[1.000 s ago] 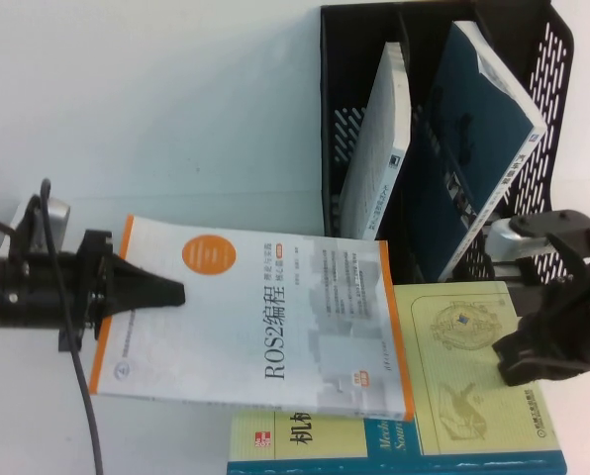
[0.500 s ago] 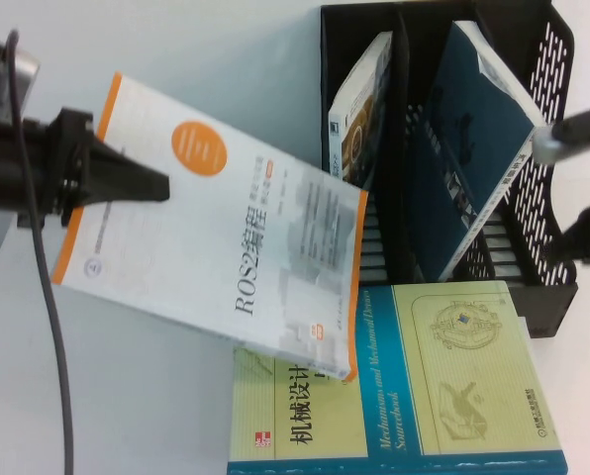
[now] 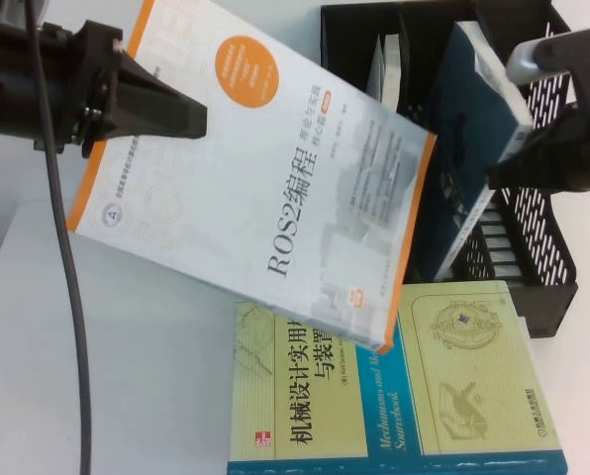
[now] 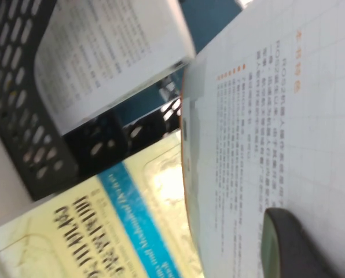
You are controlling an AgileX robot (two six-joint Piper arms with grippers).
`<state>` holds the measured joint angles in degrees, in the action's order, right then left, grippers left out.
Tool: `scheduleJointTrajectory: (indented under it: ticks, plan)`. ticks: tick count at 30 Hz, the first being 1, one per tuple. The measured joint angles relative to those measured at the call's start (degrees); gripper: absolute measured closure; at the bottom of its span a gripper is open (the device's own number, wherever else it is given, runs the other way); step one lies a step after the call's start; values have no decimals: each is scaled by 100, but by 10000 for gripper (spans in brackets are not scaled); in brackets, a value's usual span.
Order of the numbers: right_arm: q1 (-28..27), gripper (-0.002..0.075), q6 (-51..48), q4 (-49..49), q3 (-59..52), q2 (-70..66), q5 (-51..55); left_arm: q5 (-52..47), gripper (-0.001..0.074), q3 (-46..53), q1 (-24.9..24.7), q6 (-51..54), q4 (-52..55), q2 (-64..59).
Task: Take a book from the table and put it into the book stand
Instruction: Place the book on the book shelf
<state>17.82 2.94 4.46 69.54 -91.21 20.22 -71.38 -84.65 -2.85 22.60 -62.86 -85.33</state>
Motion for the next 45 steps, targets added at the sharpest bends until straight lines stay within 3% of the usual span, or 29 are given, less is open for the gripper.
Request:
scheduleJointTrajectory:
  ticks: [10, 21, 28, 33, 38, 45]
  plan:
    - [583, 717, -1188, -688, 0, 14, -541, -12, 627, 0, 0, -11, 264, 0]
    - [444, 717, -1472, -706, 0, 1020, -1069, -12, 627, 0, 0, -11, 446, 66]
    - [-467, 717, -1506, -667, 0, 1997, -1039, -12, 627, 0, 0, -34, -24, 602]
    - [-1587, 717, -1420, -671, 0, 2438, -1024, -33, 627, 0, -40, 12, -1129, 885]
    - [-2538, 717, -979, -911, 0, 2517, -665, 914, 627, -5, -735, 12, -1457, 898]
    - [-2729, 717, -882, -1197, 0, 2455, 276, 2677, 627, -727, -2205, 114, -982, 143]
